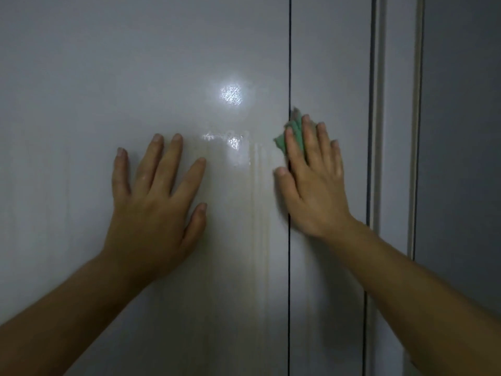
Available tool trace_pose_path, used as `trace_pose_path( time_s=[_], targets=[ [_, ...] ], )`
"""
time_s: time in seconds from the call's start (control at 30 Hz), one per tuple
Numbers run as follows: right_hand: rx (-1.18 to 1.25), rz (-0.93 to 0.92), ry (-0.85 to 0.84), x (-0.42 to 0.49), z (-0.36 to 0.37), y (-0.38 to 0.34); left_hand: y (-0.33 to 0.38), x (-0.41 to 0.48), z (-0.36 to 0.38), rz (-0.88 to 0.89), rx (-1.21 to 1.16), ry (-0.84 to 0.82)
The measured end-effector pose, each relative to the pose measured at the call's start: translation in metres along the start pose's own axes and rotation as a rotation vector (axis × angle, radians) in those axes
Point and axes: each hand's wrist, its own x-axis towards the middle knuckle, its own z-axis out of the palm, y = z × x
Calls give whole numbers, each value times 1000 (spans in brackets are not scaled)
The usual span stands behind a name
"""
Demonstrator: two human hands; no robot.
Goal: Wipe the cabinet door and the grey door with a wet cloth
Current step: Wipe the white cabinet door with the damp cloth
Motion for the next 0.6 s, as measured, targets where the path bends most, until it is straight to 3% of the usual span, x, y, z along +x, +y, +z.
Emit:
trace_pose_path(
  time_s=[0.1,0.23,0.3,0.5,0.6],
  targets=[
    [19,56,19,-3,7,-29,-12,-7,-1,-44,5,-15],
    [-79,-344,-91,-55,29,-65,-24,-14,1,-20,-4,-49],
    [-101,-406,-90,-46,27,-57,-29,-15,1,-4,-4,-46],
    [6,41,60,26,10,-57,-37,-17,0,10,-86,-29],
    [-39,-190,5,-14,28,-92,-46,-26,-1,-18,-73,5]
  ],
)
